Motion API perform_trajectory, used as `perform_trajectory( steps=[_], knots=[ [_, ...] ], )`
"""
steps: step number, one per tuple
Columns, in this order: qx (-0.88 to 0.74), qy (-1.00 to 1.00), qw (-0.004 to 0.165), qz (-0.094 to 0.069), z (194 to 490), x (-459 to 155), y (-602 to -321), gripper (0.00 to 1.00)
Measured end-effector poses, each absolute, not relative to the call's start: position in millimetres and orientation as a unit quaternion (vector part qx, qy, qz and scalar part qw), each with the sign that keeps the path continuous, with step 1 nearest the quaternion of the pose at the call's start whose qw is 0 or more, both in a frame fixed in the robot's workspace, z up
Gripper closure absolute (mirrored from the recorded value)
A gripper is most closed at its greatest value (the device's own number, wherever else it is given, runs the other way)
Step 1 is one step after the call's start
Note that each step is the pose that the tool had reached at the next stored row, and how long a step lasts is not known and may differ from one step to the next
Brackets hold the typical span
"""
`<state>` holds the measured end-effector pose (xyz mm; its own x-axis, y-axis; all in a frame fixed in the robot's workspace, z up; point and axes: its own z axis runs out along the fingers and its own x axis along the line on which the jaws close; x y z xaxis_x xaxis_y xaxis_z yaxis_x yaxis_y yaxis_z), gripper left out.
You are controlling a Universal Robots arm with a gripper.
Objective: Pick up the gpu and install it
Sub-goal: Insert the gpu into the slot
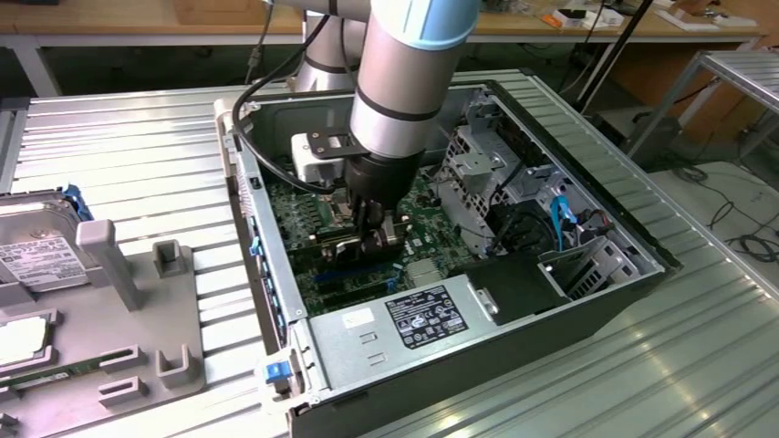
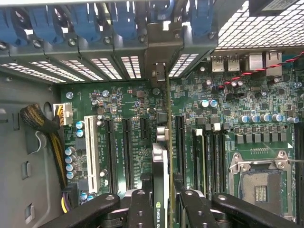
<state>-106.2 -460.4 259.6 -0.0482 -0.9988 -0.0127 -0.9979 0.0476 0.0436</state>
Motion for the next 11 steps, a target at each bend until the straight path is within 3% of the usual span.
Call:
perform_trajectory(
  steps=[11],
  knots=[
    [0.69,-0.724,0.012,-0.022,262.5,-106.3,-460.4,0.73]
  ],
)
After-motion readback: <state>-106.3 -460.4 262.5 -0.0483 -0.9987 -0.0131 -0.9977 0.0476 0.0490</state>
